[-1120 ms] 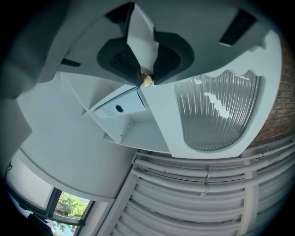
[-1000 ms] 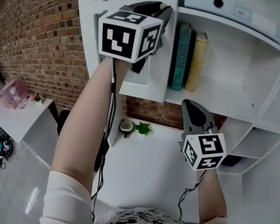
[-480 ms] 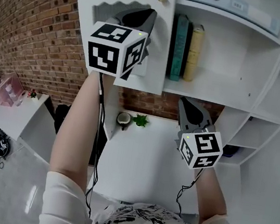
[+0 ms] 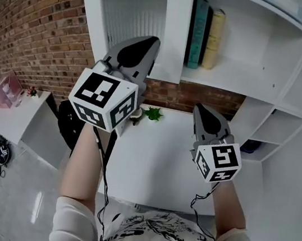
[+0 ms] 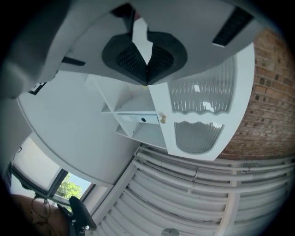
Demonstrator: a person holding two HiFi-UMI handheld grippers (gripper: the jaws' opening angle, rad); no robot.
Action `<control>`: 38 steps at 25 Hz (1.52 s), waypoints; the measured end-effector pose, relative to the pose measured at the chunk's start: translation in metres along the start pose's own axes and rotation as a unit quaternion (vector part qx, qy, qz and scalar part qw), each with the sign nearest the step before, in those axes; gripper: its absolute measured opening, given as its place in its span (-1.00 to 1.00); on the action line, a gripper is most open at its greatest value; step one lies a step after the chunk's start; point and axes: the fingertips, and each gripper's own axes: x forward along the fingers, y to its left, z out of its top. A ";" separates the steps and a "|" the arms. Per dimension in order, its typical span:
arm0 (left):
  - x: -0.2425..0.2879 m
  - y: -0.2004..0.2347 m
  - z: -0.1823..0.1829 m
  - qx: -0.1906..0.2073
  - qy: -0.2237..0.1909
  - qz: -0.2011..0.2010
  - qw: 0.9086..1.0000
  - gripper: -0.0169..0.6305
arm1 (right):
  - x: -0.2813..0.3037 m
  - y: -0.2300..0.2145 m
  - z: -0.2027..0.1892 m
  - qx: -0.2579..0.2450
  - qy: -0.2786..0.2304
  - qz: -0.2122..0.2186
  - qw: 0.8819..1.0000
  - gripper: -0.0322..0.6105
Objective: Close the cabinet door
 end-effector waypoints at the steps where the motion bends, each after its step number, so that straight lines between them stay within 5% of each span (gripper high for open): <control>1: -0.008 -0.006 -0.012 -0.016 0.005 -0.010 1.000 -0.91 | -0.003 0.003 -0.004 -0.002 0.000 -0.001 1.000 -0.85; 17: -0.105 -0.082 -0.200 -0.091 0.135 -0.059 0.985 -0.91 | -0.024 0.042 -0.081 0.010 0.031 -0.006 0.999 -0.85; 38: -0.114 -0.080 -0.215 -0.104 0.144 -0.053 0.983 -0.91 | -0.018 0.056 -0.093 0.010 0.040 -0.002 0.999 -0.86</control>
